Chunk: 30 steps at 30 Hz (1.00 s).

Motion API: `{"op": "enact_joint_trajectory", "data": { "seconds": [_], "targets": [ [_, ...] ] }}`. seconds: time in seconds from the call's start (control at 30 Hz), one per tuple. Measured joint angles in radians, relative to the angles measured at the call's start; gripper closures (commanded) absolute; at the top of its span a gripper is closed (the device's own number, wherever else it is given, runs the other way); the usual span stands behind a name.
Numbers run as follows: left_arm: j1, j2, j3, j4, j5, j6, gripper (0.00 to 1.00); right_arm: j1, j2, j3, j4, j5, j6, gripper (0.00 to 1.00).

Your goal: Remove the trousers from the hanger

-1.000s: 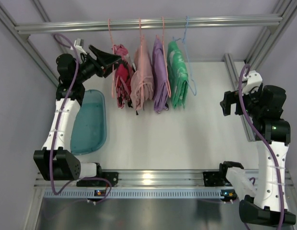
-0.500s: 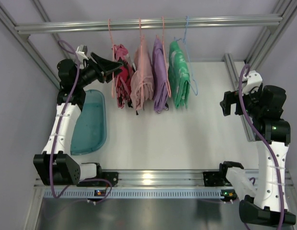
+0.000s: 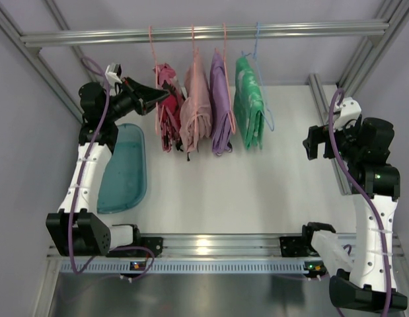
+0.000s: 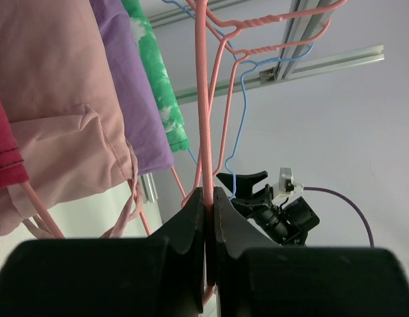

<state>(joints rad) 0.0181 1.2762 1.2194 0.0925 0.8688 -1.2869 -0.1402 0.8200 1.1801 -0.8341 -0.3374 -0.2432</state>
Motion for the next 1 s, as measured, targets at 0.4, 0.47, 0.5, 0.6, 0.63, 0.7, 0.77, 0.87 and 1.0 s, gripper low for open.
{"op": "enact_joint_trajectory", "data": {
  "seconds": [0.4,0.47,0.5,0.6,0.63,0.7,0.77,0.87,1.0],
  "targets": [
    [0.0,0.0,-0.015,0.097,0.001,-0.145,1.0,0.0,-0.049,-0.001,0.047,-0.007,0.034,0.01],
    [0.0,0.0,-0.013,0.109,-0.003,-0.169,1.0,0.0,-0.076,-0.002,0.074,-0.021,0.04,0.01],
    [0.0,0.0,-0.009,0.113,-0.004,-0.176,1.0,0.0,-0.087,-0.002,0.089,-0.029,0.045,0.01],
    [0.0,0.0,0.012,0.116,-0.016,-0.183,1.0,0.0,-0.106,-0.001,0.116,-0.048,0.054,0.01],
    [0.0,0.0,0.022,0.115,-0.02,-0.185,1.0,0.0,-0.105,0.0,0.117,-0.055,0.057,0.01],
    [0.0,0.0,0.041,0.117,-0.025,-0.185,1.0,0.0,-0.089,0.001,0.115,-0.068,0.061,0.01],
    [0.0,0.0,0.064,0.12,-0.026,-0.184,1.0,0.0,-0.062,0.01,0.109,-0.084,0.065,0.01],
    [0.0,-0.005,0.074,0.141,-0.029,-0.175,1.0,0.0,-0.035,0.025,0.108,-0.113,0.075,0.01],
    [0.0,-0.04,0.056,0.145,-0.039,-0.145,1.0,0.0,-0.028,0.028,0.111,-0.165,0.119,0.01]
  ]
}}
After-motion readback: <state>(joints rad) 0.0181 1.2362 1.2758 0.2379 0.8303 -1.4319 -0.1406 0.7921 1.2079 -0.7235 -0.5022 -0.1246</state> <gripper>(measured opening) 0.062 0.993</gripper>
